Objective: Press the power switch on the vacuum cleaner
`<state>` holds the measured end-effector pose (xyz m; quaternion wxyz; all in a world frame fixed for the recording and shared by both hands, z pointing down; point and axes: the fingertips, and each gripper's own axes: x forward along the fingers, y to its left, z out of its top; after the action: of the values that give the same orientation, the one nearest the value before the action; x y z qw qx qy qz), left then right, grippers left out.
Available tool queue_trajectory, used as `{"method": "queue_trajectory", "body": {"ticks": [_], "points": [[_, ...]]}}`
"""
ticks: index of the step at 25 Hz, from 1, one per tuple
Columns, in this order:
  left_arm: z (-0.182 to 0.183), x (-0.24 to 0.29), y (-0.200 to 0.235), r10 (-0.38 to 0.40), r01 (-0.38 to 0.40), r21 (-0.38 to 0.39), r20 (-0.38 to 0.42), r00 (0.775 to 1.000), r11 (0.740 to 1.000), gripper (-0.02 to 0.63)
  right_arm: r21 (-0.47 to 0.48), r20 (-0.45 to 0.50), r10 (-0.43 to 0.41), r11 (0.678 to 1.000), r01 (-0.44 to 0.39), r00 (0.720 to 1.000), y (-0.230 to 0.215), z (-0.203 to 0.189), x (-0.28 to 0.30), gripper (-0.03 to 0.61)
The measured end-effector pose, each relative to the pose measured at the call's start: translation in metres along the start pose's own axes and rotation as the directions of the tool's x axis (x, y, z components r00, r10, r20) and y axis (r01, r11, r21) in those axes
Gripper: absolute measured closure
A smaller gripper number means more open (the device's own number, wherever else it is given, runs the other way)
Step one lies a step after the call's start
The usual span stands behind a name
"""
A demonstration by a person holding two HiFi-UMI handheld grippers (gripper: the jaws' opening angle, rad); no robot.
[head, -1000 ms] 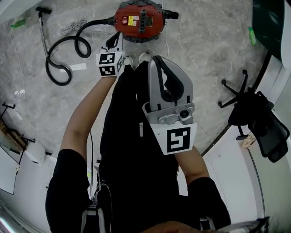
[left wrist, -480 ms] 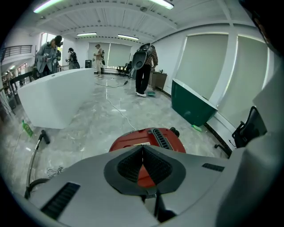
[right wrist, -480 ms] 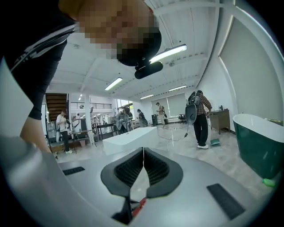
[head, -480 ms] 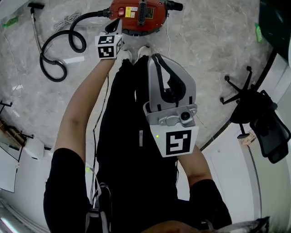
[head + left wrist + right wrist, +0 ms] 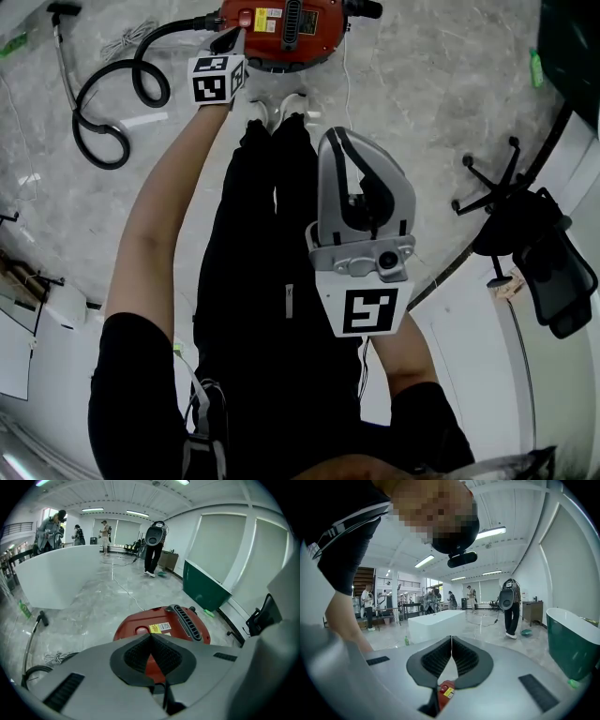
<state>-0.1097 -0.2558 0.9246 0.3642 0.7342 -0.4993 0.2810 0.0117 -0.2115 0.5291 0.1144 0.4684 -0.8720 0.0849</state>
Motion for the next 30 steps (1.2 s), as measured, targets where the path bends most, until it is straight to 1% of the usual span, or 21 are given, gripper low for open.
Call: {"method": "queue_trajectory", "body": {"ticks": [6,9,11,15,17,20,24,26,30], "points": [[0.0,0.018,0.005,-0.039,0.039,-0.017,-0.009,0.999,0.999,0.594,0.038,-0.038,0.018,0.999,-0.017,0.999,0.003,-0.012,0.001,0.558],[-0.003,0.028,0.006,-0.063,0.061,-0.029,-0.044,0.997,0.998,0.594,0.002,-0.034,0.007,1.0,-0.007,0.999,0.0,-0.009,0.001,0.558],[-0.003,0.03,0.006,-0.065,0.063,-0.044,-0.065,0.996,0.997,0.594,-0.009,-0.032,0.0,1.0,0.0,1.0,-0.001,-0.008,0.001,0.558],[-0.01,0.032,0.009,-0.042,0.034,-0.063,-0.139,0.989,0.997,0.594,0.024,-0.04,-0.024,0.999,0.025,0.999,-0.004,-0.015,0.004,0.558],[-0.014,0.034,0.008,-0.041,0.032,-0.063,-0.159,0.986,0.998,0.595,0.034,-0.045,-0.036,0.999,0.038,0.998,-0.005,-0.016,0.004,0.558],[-0.014,0.035,0.005,-0.05,0.045,-0.035,-0.146,0.988,0.998,0.594,0.034,-0.041,-0.037,0.999,0.039,0.998,-0.001,-0.012,0.005,0.558],[-0.016,0.029,-0.002,-0.063,0.07,0.043,-0.143,0.988,0.997,0.594,0.042,-0.043,-0.041,0.998,0.043,0.998,0.007,-0.015,0.005,0.558],[-0.012,0.02,-0.013,-0.087,0.095,0.067,-0.106,0.99,0.993,0.594,0.052,-0.055,-0.047,0.997,0.05,0.997,0.006,-0.02,0.005,0.558],[0.001,0.007,-0.03,-0.12,0.121,0.036,-0.017,0.993,0.992,0.594,0.072,-0.067,-0.064,0.995,0.069,0.996,0.005,-0.028,0.005,0.558]]}}
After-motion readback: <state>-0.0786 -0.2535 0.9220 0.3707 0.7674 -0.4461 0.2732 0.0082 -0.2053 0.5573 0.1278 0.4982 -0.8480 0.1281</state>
